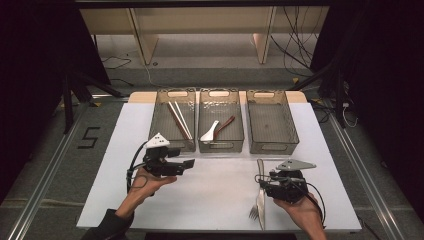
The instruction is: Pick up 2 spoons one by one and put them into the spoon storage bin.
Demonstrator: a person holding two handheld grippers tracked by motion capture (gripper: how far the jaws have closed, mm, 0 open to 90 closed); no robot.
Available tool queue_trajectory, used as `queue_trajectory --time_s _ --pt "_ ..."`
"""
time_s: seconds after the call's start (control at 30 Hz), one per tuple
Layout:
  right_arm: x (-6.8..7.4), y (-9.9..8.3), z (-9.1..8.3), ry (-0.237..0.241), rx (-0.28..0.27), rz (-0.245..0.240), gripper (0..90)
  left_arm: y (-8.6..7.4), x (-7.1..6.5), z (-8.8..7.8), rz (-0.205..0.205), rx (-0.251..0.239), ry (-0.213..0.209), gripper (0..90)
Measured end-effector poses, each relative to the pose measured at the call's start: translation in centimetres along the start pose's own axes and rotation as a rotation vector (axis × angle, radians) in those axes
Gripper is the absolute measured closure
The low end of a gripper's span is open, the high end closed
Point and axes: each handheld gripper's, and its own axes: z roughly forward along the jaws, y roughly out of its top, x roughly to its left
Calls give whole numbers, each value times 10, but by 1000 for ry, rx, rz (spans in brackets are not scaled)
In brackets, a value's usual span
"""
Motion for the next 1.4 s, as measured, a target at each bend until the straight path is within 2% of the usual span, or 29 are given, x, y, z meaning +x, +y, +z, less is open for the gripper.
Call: queue_trajectory --time_s 0.2,0.3,0.43,0.5,0.73,0.9,1.27,1.4 --pt "-4 3 7 -10 14 -21 642 -17 -1 -9 -15 -33 9 245" --pt "-8 5 11 -13 15 -31 698 -22 -3 -15 -2 -46 13 245" --pt "-11 8 17 -12 21 -42 757 -26 -6 -19 14 -55 5 240" --pt "-11 10 21 -12 29 -49 783 -28 -8 -21 9 -57 1 237" --pt "-16 15 33 -14 46 -65 867 -33 -8 -24 11 -61 17 232" --pt "-16 17 40 -9 63 -80 899 -36 -8 -27 11 -71 22 229" --pt "-13 20 60 1 116 -115 900 -39 -7 -33 20 -100 30 222" --pt "-14 20 63 -1 120 -118 900 -40 -7 -34 29 -91 32 221"
